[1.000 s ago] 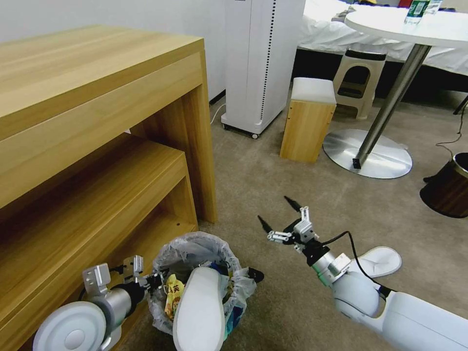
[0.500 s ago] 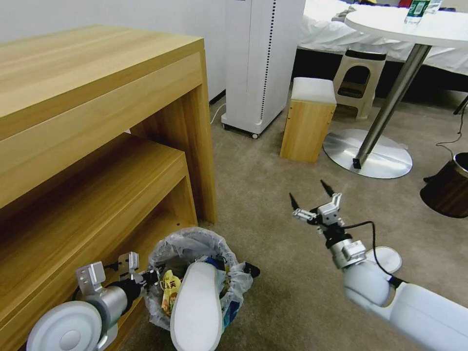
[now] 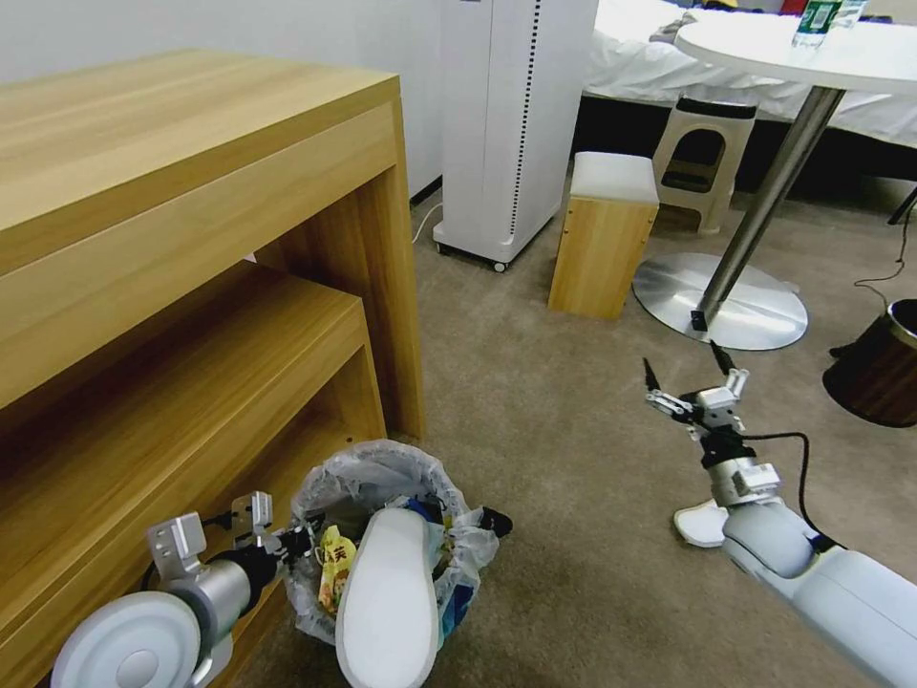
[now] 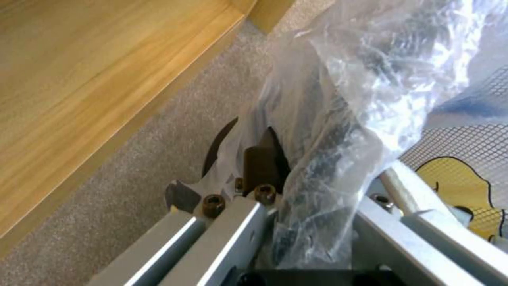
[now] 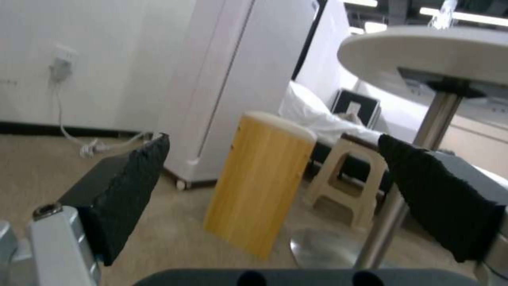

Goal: Pick up the trash bin and place the garbage on the floor into it.

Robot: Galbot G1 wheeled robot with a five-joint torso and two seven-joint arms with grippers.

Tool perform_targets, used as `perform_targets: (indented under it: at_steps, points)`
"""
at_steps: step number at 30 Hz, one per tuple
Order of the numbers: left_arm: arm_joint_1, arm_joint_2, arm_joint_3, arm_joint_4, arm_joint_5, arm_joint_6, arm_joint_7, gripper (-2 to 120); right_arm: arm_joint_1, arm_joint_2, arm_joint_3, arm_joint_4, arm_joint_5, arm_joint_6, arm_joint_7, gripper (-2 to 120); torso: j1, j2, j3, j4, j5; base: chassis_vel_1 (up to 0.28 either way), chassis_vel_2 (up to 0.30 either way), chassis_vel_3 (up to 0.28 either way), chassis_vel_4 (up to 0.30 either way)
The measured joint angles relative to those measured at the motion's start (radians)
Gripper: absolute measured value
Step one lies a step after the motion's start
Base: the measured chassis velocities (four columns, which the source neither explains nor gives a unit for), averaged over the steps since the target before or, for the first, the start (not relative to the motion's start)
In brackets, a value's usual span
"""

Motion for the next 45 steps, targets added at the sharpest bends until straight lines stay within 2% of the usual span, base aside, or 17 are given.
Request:
perform_targets:
  at_steps: [11,45]
  points:
    - [0.004,0.002,-0.003,-0.001,0.000,0.005,0.000,0,-0.019,0.007,0.001,0.066,0.004,-0.028,-0.001,100,0.000,0.000,0.000,0.0003,-0.0001,0.000,0.000,0.000,0.000]
    - [0.026,-0.014,-0.004,-0.009,0.024,0.012,0.013,0,-0.051,0.016,0.000,0.089,-0.002,0.003,-0.046,100,0.000,0.000,0.000,0.0001,-0.0001,-0.019,-0.018,-0.016,-0.018]
